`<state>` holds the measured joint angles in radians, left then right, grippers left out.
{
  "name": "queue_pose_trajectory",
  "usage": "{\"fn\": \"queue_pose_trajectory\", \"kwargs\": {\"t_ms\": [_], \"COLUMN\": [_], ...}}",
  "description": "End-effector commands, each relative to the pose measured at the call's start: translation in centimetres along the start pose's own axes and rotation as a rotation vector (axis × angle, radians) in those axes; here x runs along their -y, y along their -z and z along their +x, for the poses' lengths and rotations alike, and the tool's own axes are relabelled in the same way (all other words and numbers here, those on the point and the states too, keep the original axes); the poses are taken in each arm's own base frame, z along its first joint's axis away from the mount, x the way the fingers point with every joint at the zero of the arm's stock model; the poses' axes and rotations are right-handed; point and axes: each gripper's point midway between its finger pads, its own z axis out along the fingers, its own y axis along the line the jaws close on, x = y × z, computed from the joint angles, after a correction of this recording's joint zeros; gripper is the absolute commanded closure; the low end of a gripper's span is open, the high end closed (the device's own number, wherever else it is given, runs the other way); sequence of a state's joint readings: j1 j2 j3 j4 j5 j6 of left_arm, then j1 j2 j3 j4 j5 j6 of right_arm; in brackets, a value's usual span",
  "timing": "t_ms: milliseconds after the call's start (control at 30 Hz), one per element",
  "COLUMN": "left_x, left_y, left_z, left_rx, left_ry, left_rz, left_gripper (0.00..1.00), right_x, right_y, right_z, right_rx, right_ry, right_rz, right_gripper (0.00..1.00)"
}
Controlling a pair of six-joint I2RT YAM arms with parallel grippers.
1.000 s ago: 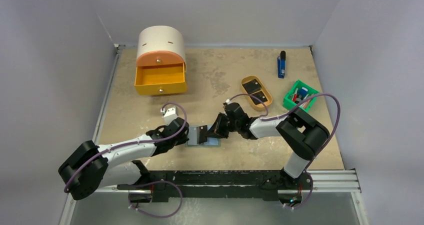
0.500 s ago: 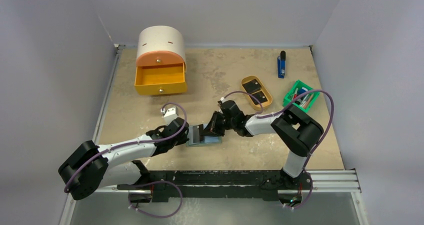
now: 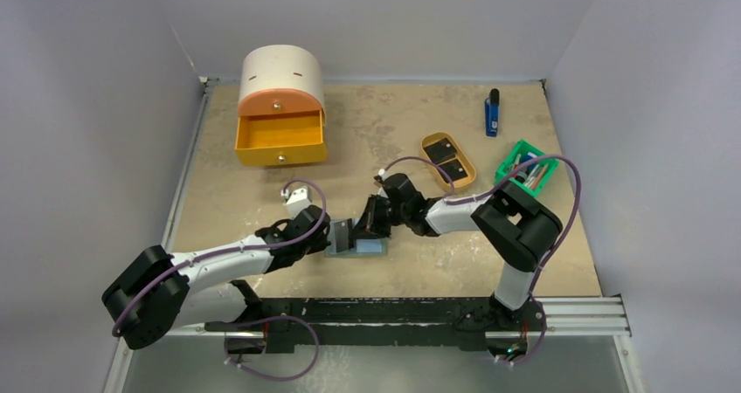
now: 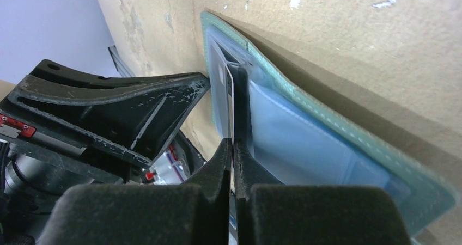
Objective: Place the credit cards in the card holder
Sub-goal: Insert the credit card into the card holder.
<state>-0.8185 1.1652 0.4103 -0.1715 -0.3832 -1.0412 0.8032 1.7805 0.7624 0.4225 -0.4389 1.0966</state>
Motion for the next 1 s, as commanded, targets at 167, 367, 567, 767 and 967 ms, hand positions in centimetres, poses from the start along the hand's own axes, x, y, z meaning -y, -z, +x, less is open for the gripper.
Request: {"fn": "queue_pose_trajectory", "kwargs": {"t_ms": [167, 367, 567, 767, 967], "left_x": [1.1, 1.0, 1.1, 1.9, 3.2], "left_y": [-0.2, -0.1, 0.0, 0.1, 0.5], "left_z": [0.5, 0.3, 0.3, 0.4, 0.0], "left_rx": [-0.024, -0.016, -0.017, -0.025, -0.023], "left_ry": [0.048, 0.050, 0.051, 0.061, 0.081], "left_rz": [0.049, 0.045, 0.053, 0.087, 0.151], "left_gripper": [1.00, 1.00, 1.00, 1.00, 1.00], "right_x": [-1.7, -1.3, -1.3, -2.5, -3.6], "right_y": [-0.6, -0.2, -0.2, -0.7, -0.8], "right_z": [0.7, 0.8, 0.5, 0.3, 0.6], "right_rx": [-0.064, -0.048, -0.038, -0.055, -0.081], "right_ry": [0.058, 0.040, 0.037, 0.067, 0.097], "right_rz": [-0.037, -0.019, -0.011, -0.033, -0.059], "right_gripper": [1.00, 0.70, 0.58, 0.57, 0.57]}}
